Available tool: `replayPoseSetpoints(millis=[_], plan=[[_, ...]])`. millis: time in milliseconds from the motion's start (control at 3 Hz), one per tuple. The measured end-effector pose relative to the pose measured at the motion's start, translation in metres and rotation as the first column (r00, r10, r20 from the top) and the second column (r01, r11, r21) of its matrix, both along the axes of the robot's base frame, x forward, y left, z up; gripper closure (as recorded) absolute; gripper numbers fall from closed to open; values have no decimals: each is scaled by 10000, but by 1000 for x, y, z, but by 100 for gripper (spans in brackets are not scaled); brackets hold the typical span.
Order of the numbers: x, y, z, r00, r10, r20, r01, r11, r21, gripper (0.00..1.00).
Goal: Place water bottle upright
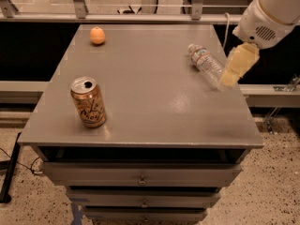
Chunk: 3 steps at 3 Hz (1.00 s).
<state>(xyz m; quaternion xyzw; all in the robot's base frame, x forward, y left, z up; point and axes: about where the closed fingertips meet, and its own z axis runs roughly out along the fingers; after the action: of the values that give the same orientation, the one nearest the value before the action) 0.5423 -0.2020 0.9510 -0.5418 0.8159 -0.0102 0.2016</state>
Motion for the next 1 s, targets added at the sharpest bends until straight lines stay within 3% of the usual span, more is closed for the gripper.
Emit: replayPoseSetpoints(millis=[333, 667, 1000], plan=[[63, 10, -14, 9943, -1012, -322, 1030, 9929, 601, 0], [115, 22, -31, 9778, -1952, -757, 2031, 9723, 1159, 0], [151, 34, -51, 9615, -2565, -987, 2676, 9555, 1241, 0]])
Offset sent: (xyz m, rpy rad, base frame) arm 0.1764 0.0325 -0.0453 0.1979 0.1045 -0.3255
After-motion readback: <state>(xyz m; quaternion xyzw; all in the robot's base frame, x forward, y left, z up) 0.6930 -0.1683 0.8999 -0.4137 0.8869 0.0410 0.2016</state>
